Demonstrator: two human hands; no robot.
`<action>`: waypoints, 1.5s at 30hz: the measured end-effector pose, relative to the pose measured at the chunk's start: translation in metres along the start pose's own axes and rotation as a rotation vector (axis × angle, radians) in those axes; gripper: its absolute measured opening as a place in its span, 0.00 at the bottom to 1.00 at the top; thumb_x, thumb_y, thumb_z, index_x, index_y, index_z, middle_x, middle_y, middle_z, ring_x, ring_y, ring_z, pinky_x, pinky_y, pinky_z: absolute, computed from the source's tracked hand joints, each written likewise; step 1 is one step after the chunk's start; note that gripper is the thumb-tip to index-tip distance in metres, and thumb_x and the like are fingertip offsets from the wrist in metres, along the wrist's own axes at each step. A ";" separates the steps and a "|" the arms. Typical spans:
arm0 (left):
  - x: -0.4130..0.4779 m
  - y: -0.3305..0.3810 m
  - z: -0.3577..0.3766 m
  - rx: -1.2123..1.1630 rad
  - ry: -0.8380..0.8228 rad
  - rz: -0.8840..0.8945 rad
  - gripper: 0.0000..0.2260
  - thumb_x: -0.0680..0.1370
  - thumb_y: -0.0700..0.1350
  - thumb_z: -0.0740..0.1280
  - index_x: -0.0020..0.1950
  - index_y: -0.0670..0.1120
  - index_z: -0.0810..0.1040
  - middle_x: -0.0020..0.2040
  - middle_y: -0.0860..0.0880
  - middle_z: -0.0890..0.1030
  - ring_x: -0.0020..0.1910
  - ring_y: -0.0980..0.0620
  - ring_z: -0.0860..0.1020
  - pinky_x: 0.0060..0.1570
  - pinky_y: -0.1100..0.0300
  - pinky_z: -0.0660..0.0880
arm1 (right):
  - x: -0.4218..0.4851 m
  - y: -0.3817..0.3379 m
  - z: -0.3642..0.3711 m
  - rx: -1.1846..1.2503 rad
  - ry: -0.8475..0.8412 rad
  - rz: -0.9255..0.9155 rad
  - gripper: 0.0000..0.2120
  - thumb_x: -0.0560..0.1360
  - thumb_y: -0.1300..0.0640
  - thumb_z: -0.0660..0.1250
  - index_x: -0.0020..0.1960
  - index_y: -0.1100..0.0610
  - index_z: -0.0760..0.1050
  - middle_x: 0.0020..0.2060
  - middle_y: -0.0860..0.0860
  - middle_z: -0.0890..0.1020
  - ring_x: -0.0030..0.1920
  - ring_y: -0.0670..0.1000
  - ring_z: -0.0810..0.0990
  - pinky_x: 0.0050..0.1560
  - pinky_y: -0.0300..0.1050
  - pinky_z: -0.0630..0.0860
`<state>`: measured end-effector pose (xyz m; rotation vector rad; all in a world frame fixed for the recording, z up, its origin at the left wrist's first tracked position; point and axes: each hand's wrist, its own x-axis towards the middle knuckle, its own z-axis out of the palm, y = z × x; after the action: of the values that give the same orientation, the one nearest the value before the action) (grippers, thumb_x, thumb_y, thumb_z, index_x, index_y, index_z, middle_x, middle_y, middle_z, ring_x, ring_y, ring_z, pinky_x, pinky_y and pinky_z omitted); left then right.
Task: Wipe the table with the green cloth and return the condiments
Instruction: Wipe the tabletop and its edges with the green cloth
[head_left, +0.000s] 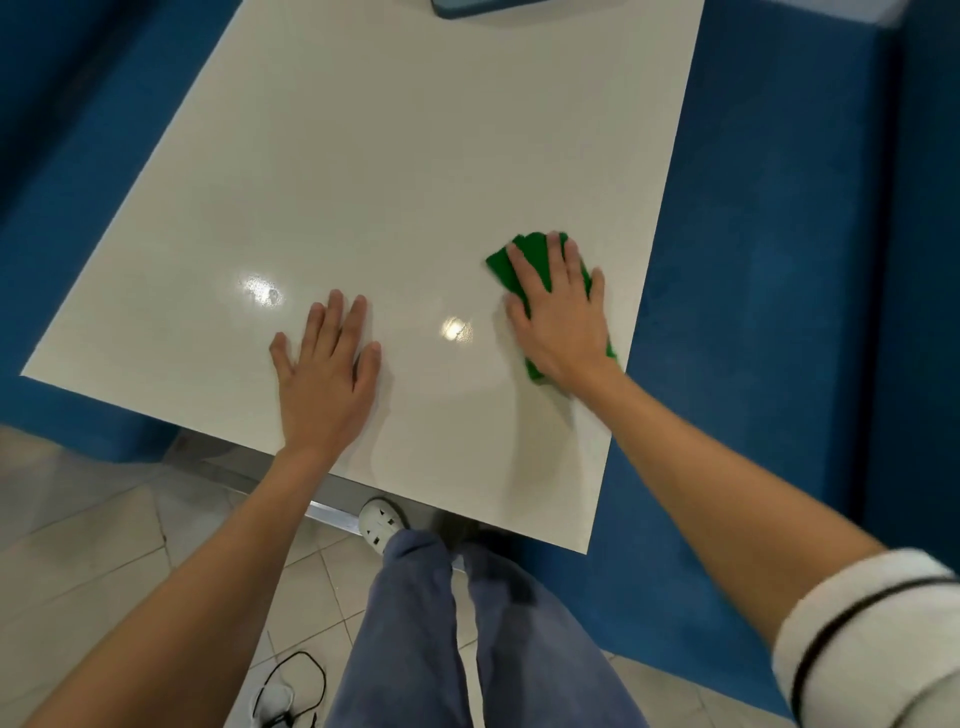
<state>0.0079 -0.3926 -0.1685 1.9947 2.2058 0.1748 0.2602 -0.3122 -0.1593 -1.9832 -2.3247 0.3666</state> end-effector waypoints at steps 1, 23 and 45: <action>0.000 0.000 0.000 0.005 0.001 -0.002 0.24 0.82 0.55 0.47 0.78 0.53 0.55 0.79 0.50 0.56 0.77 0.50 0.54 0.70 0.41 0.50 | -0.015 -0.014 0.005 0.013 0.006 0.004 0.26 0.80 0.45 0.48 0.77 0.45 0.52 0.77 0.57 0.53 0.77 0.57 0.49 0.72 0.60 0.50; -0.022 -0.077 -0.025 -0.150 0.085 -0.326 0.24 0.84 0.51 0.50 0.79 0.49 0.52 0.80 0.49 0.50 0.78 0.51 0.50 0.72 0.42 0.42 | 0.041 -0.045 0.003 0.030 -0.026 -0.074 0.23 0.82 0.45 0.45 0.77 0.42 0.51 0.78 0.55 0.49 0.77 0.55 0.46 0.72 0.60 0.43; 0.004 -0.151 -0.050 -0.122 0.083 -0.355 0.22 0.84 0.47 0.52 0.78 0.46 0.58 0.78 0.47 0.58 0.77 0.49 0.55 0.72 0.40 0.48 | 0.084 -0.126 0.017 -0.013 -0.023 -0.144 0.25 0.80 0.44 0.47 0.77 0.43 0.51 0.77 0.54 0.51 0.77 0.54 0.47 0.73 0.60 0.44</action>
<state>-0.1501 -0.4032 -0.1490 1.5295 2.4892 0.3404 0.1209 -0.2507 -0.1569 -1.8114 -2.4720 0.3679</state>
